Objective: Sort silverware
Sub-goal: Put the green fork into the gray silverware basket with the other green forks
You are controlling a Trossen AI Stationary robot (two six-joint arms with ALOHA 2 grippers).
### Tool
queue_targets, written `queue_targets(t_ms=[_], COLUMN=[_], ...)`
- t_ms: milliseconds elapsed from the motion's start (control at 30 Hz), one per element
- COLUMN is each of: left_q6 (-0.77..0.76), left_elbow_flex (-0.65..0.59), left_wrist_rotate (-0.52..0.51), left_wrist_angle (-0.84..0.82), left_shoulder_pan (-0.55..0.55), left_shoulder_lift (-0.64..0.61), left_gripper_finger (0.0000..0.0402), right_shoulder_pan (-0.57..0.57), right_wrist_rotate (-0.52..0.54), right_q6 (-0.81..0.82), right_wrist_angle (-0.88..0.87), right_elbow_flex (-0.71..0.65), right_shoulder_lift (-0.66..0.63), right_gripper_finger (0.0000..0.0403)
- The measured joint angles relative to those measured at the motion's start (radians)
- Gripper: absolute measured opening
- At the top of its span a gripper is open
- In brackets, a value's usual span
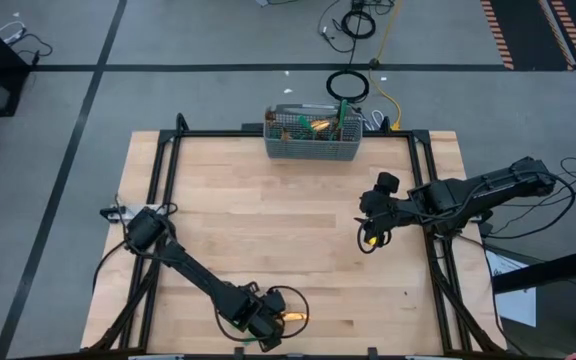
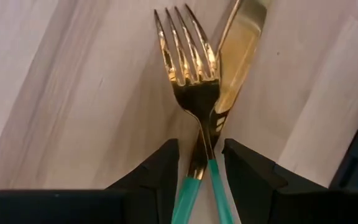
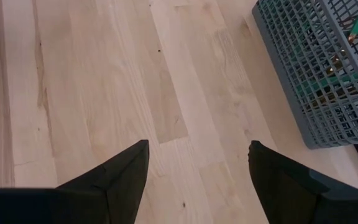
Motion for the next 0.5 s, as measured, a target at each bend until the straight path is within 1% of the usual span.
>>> queue_targets(t_ms=[100,167,333,367,500], left_q6=[0.018,0.033,0.167,0.192,0.295], left_elbow_flex=[0.001,0.002,0.004,0.004,0.004], left_wrist_rotate=[-0.001,-0.003,0.007,0.009,0.013], left_wrist_angle=[0.002,-0.003,-0.004,0.004,0.033], left_shoulder_pan=[0.0,0.004,0.034,0.044,0.1], left_shoulder_lift=[0.024,0.041,0.066,0.068,0.07], left_gripper_finger=[0.013,0.0113,0.0021,0.0014,0.0012], right_shoulder_pan=[0.0,0.0,0.0,0.0,0.0], right_wrist_rotate=[0.0,0.0,0.0,0.0,0.001], right_q6=[0.0,0.0,0.0,0.0,0.0], right_wrist_angle=[-0.008,-0.013,-0.024,-0.029,-0.046], right_elbow_flex=[0.0,0.0,0.0,0.0,0.0], right_shoulder_lift=[0.0,0.0,0.0,0.0,0.0], right_gripper_finger=[0.026,0.026,0.026,0.026,0.026])
